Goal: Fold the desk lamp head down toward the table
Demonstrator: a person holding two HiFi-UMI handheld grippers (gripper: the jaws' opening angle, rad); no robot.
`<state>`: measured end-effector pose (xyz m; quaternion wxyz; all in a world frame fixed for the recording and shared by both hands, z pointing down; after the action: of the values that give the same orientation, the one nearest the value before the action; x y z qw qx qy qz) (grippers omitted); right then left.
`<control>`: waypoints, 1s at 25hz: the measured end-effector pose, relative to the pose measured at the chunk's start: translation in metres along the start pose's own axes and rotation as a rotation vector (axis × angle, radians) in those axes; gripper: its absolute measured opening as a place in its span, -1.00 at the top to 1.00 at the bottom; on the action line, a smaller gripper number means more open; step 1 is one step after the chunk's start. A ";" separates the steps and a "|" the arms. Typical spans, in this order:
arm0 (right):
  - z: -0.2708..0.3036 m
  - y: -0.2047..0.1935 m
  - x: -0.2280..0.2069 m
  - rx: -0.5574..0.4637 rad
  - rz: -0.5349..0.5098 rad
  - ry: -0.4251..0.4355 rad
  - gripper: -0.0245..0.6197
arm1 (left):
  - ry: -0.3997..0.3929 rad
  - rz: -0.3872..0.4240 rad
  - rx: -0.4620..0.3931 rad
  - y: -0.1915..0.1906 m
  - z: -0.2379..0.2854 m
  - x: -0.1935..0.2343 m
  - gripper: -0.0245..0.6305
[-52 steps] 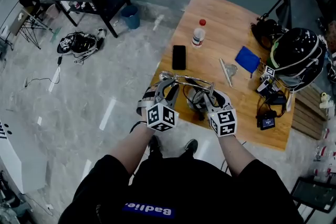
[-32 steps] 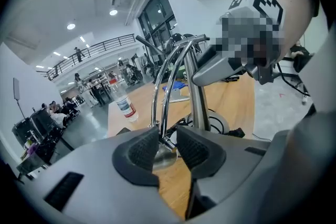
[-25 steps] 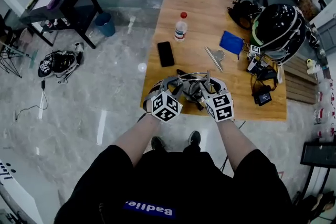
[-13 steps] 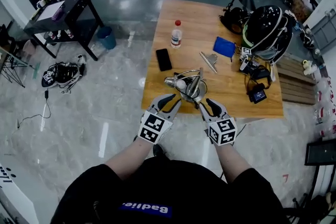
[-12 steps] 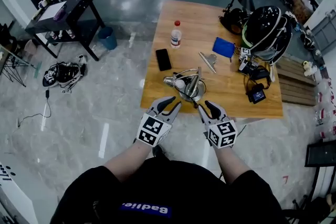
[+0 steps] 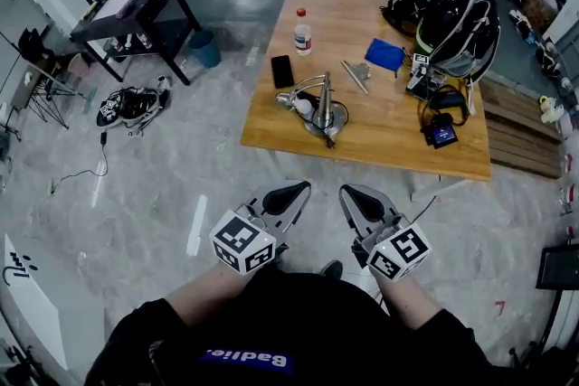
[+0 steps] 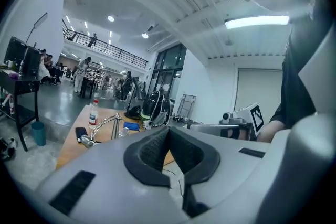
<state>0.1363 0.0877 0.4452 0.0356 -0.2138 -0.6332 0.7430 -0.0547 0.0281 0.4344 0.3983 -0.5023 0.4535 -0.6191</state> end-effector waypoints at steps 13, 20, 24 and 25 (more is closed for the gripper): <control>-0.021 0.014 0.063 -0.035 -0.069 -0.017 0.91 | -0.096 0.027 -0.044 0.017 -0.039 -0.029 0.90; -0.013 0.015 0.081 -0.038 -0.081 -0.009 0.91 | -0.094 0.033 -0.054 0.019 -0.055 -0.029 0.90; -0.014 0.014 0.087 -0.038 -0.089 -0.007 0.91 | -0.091 0.041 -0.058 0.018 -0.061 -0.033 0.90; -0.014 0.013 0.089 -0.037 -0.091 -0.006 0.91 | -0.091 0.043 -0.061 0.018 -0.062 -0.034 0.90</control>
<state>0.0641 0.1269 0.4067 0.0633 -0.1832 -0.6558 0.7296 -0.1091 0.0654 0.4031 0.4162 -0.5320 0.4641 -0.5730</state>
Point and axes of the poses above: the fingertips, and each gripper's own axes: z forward along the fingers, x to its left, y out of its top, the point moved 9 cm from there along -z, backward along the fingers, and after that the axes turned 14 degrees about -y, right-handed, at the moved point
